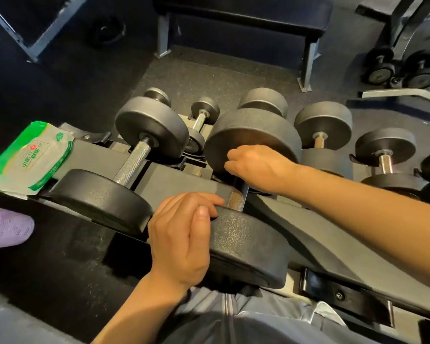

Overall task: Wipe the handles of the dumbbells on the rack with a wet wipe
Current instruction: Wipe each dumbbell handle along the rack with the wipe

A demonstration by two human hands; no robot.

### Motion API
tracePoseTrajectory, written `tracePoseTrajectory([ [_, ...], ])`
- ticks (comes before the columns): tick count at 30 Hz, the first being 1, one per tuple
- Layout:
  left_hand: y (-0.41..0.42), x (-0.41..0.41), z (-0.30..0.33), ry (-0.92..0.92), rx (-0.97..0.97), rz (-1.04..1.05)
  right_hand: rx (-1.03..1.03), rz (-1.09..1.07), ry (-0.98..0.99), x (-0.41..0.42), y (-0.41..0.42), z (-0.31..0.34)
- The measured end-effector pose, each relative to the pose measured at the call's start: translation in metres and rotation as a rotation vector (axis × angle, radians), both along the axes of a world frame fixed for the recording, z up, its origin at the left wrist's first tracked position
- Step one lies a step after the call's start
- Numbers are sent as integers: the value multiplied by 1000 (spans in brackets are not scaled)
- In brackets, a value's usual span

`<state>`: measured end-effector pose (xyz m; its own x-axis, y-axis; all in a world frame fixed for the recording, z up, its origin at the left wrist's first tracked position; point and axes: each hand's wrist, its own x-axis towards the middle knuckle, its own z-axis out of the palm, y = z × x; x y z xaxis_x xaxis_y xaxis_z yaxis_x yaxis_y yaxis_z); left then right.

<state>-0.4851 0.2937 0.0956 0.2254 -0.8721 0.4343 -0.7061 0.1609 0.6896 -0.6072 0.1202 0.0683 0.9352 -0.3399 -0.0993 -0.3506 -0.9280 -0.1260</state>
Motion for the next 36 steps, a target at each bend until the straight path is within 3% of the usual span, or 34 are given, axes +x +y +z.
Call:
tracePoseTrajectory([
  [3,-1,-1,0,-13,-25,3,274,-125,-186,-12,9,-8],
  [7,-1,-2,-1,-39,-35,8,649,-2,-336,-20,48,-4],
  [9,-1,-2,-1,-38,-37,12,734,-11,-393,-25,55,-9],
  [12,-1,-2,-2,-25,-45,-1,527,-44,-467,-27,46,-24],
  [16,-2,-1,-3,-17,-43,-13,296,-334,-586,-32,27,-41],
  [20,-2,0,-2,-37,-22,-20,291,-521,-752,-28,32,-54],
  [23,-1,-2,-1,-28,-12,-12,529,-659,-910,-31,52,-58],
  [27,-1,-3,0,-12,0,0,1020,-434,-826,-47,74,-46],
  [29,-1,-3,2,-10,29,2,1147,-357,-772,-49,80,-43],
  [32,-1,-5,4,-15,53,1,906,-425,-841,-48,75,-50],
  [36,-2,-4,4,9,51,0,508,-860,-996,-39,59,-72],
])
